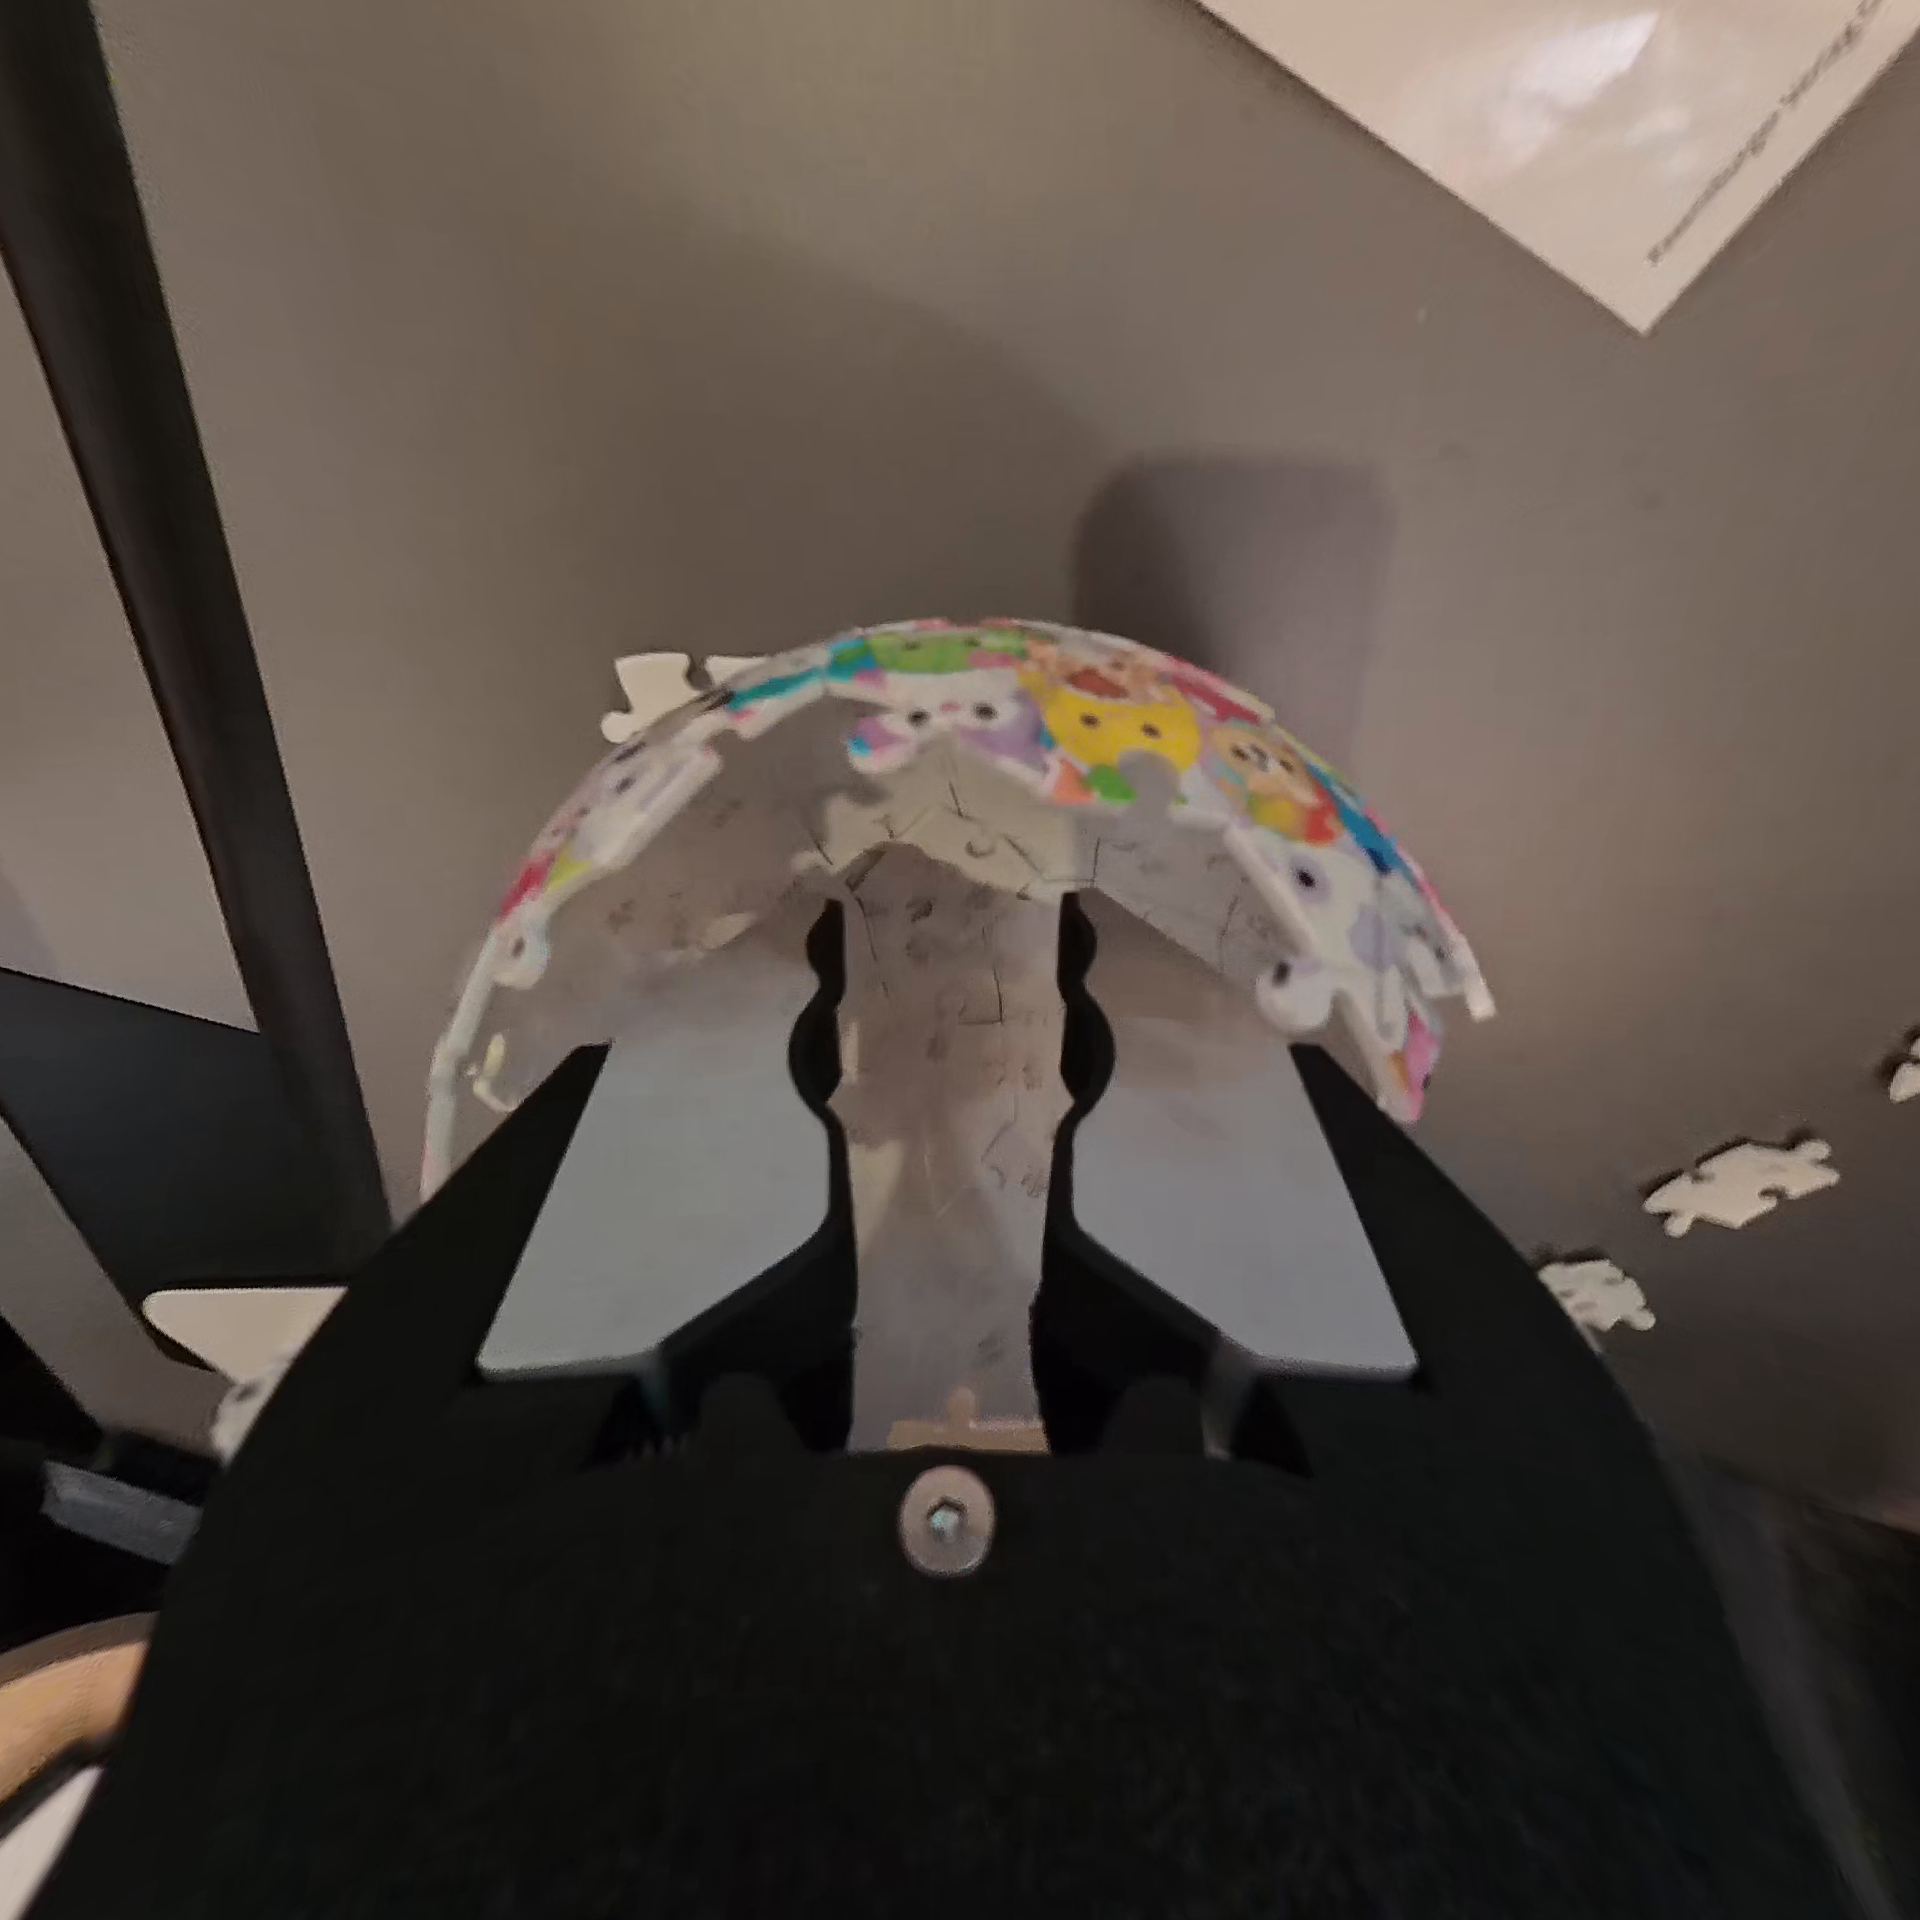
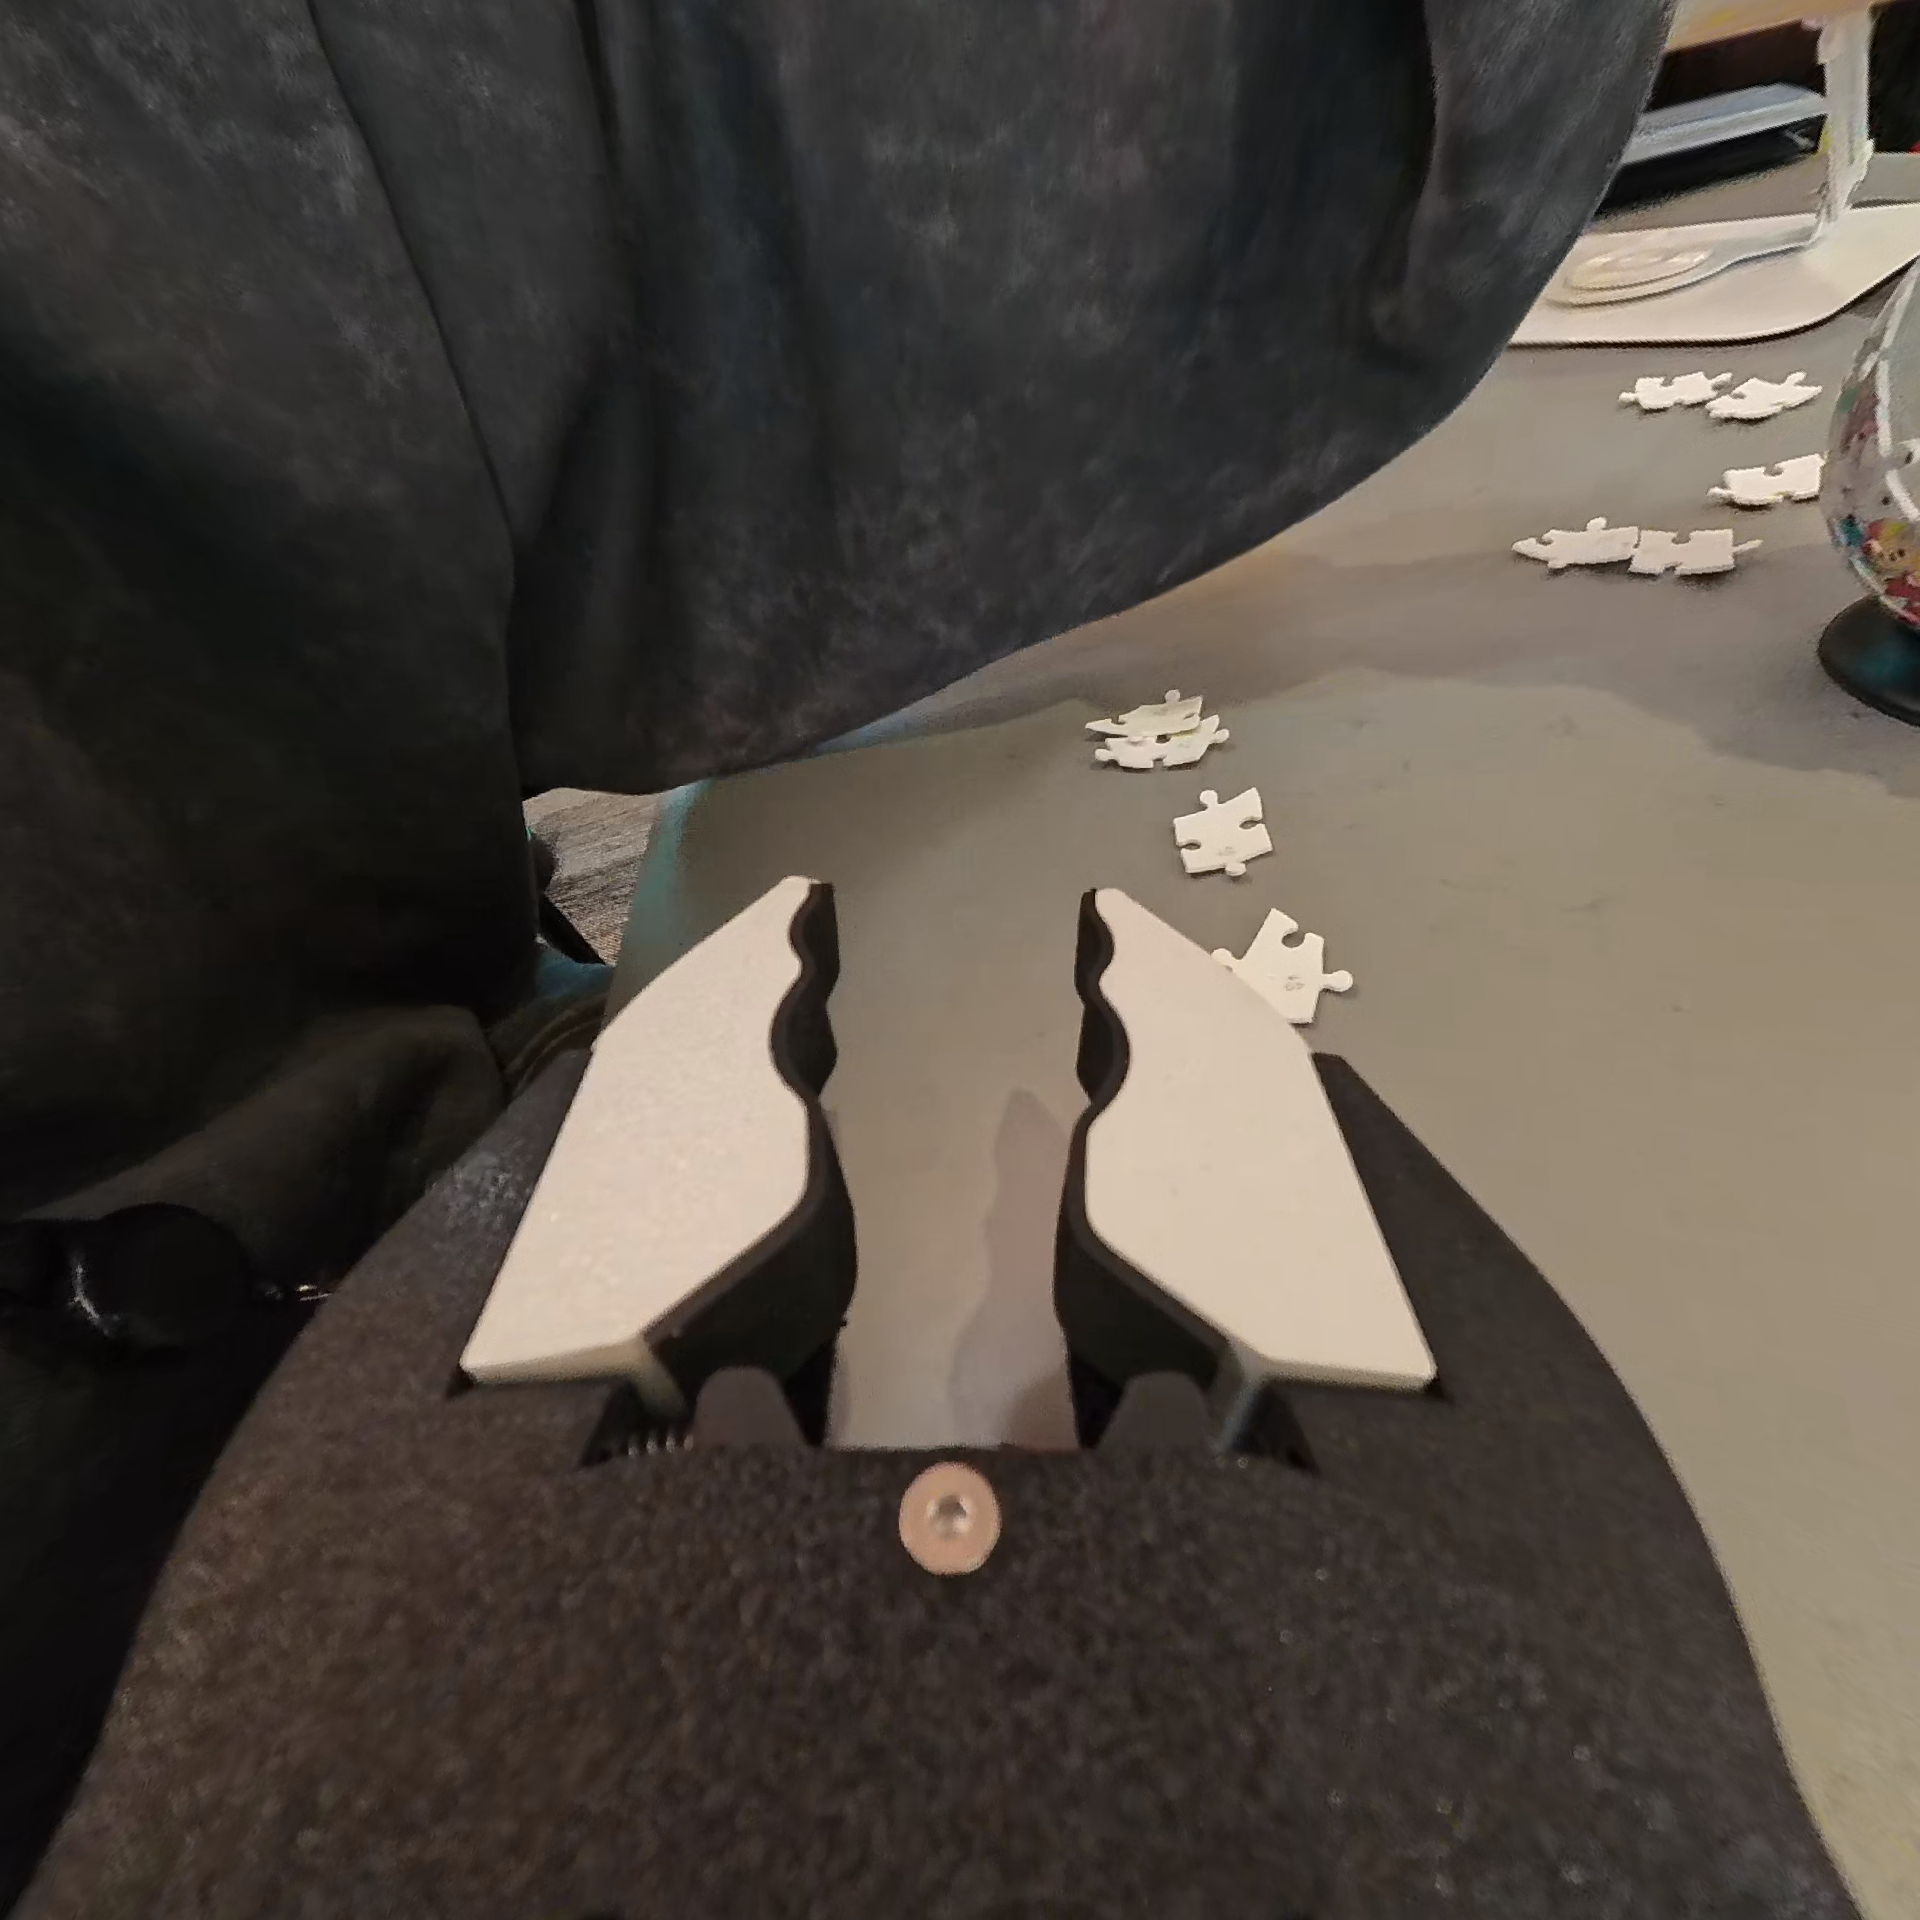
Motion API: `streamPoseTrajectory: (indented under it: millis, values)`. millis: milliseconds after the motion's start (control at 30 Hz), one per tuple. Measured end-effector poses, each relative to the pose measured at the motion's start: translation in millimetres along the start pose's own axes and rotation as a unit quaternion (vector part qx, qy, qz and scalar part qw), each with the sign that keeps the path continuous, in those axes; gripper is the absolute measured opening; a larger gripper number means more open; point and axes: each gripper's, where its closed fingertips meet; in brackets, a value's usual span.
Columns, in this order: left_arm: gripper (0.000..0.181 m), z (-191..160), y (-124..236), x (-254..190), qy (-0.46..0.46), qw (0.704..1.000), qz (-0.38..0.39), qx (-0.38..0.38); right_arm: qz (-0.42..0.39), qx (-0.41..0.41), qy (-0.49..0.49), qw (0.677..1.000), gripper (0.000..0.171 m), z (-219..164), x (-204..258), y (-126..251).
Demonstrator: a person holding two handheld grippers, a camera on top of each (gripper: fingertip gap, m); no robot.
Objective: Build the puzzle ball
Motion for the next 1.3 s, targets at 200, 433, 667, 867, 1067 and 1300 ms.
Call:
streamPoseTrajectory:
  millis: [200, 433, 667, 867, 1067, 1300]
  values:
    - [0.036, -3, -5, 0, 0.057, 0.998, 0.004, 0.011, 0.007, -0.004, -0.001, 1.000, 0.044, 2, 3, 1]
    - [0.036, -10, -13, -3, 0.096, 0.994, -0.033, 0.034, 0.010, -0.004, 0.000, 1.000, 0.044, 2, 4, 1]
    - [0.039, -7, -15, -4, 0.086, 0.994, -0.025, 0.064, 0.009, -0.003, 0.000, 1.000, 0.044, 1, 3, 0]
    - [0.038, -5, -17, 0, 0.122, 0.990, -0.031, 0.058, 0.009, -0.003, 0.000, 1.000, 0.044, 1, 3, 0]
    - [0.032, -6, -19, -6, 0.117, 0.990, -0.047, 0.068, 0.010, -0.001, 0.001, 1.000, 0.044, 0, 4, 0]
    - [0.031, -7, -19, -6, 0.108, 0.991, -0.045, 0.072, 0.009, -0.002, 0.000, 1.000, 0.044, 1, 3, 0]
Point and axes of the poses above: each gripper's, where its closed fingertips meet, y back along the fingers, z out of its top, x = y × z across the jaws, and after that the axes turned 13 degrees about -y, right-handed
